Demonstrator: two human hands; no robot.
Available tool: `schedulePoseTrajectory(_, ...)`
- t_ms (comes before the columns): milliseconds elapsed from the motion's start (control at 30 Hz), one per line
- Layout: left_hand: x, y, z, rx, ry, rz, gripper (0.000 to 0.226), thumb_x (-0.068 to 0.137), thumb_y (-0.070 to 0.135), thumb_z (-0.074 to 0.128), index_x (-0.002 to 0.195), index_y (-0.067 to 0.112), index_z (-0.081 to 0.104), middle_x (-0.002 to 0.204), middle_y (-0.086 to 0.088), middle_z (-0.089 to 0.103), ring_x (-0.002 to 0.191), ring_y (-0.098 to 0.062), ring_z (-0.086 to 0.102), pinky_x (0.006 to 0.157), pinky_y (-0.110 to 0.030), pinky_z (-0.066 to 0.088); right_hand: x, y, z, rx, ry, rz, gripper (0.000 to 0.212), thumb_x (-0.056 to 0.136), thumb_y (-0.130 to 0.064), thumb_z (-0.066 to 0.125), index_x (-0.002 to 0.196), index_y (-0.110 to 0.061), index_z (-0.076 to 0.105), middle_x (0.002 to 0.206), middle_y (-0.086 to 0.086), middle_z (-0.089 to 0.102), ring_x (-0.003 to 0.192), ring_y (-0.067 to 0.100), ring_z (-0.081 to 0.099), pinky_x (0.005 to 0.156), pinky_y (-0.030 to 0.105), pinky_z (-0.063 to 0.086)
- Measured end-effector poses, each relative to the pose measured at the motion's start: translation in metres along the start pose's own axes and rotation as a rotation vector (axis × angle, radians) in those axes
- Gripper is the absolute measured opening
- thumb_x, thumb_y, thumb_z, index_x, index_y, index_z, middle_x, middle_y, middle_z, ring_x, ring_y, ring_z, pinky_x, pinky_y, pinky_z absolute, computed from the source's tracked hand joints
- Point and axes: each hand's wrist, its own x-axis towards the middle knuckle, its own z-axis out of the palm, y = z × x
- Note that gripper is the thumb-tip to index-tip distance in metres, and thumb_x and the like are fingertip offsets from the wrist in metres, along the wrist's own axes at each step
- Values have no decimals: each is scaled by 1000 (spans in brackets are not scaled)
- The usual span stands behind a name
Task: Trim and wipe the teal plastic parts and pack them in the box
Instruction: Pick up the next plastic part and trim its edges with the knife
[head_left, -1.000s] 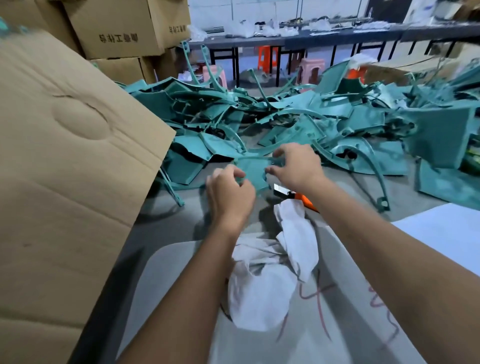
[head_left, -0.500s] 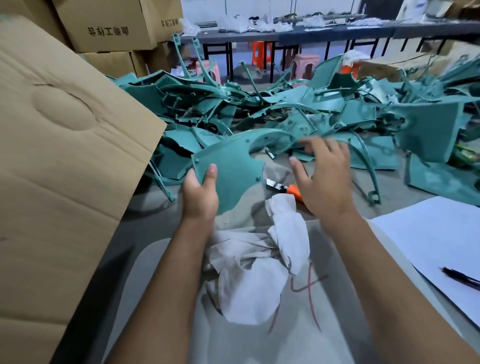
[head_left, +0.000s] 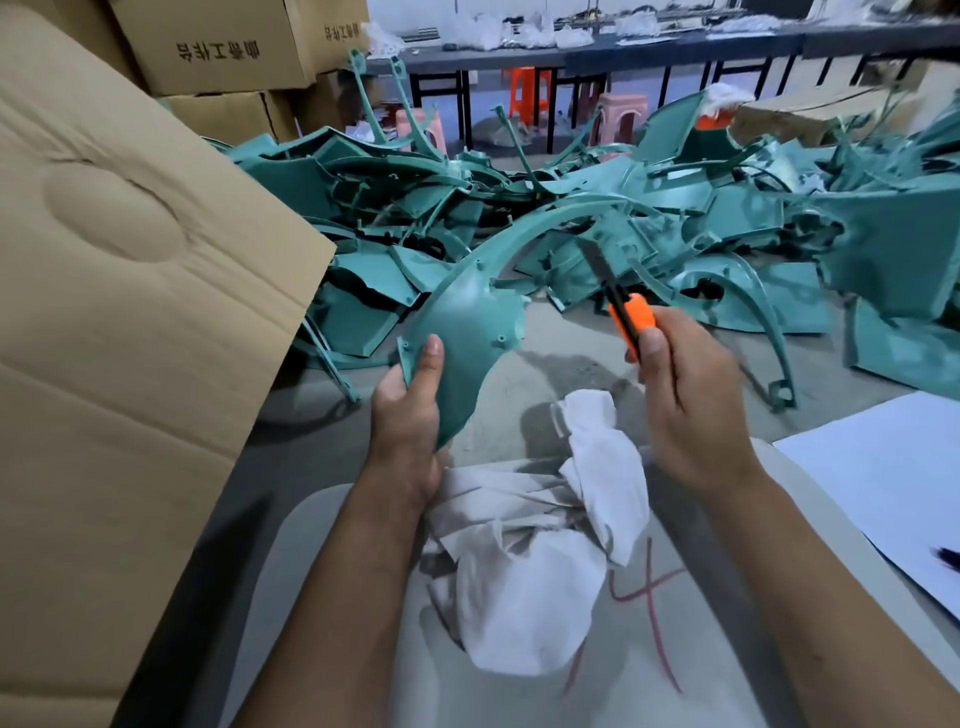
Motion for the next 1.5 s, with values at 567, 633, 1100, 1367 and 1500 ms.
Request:
schedulePoseTrajectory(567,-9,9,4,-368,-429,-786,38,108,31,38,83,6,51,54,4,46,33,-3,45,30,-15,38,-10,-24,23,79,-193,-59,40,110,-39,39,84,-10,48,60,-9,46,50,12,44,46,32,32)
schedulePoseTrajectory(633,-10,11,2,-385,-436,-805,33,104,27,41,83,5,52,55,4,46,33,-3,45,30,-15,39,-10,-24,23,78,-173,-49,43,110,-39,37,84,-8,50,61,-4,49,50,15,45,47,37,34)
schedulePoseTrajectory(1100,-18,15,5,-444,-387,-811,28,104,20,40,84,4,52,56,3,47,33,-3,46,33,-16,41,-8,-22,22,-95,-61,-8,39,110,-38,40,84,-9,46,60,-10,37,50,12,37,52,33,22)
schedulePoseTrajectory(1367,-19,14,4,-468,-379,-806,38,110,25,34,83,5,51,56,2,47,33,-3,46,34,-16,42,-7,-25,24,-69,-72,-60,36,110,-35,44,83,-11,47,62,-12,37,51,15,37,49,36,28)
schedulePoseTrajectory(1500,-19,15,5,-458,-360,-798,36,110,24,35,84,5,51,56,3,47,33,-3,46,33,-16,41,-8,-20,22,-85,-41,12,39,110,-39,41,83,-10,46,59,-9,37,49,12,36,51,33,23)
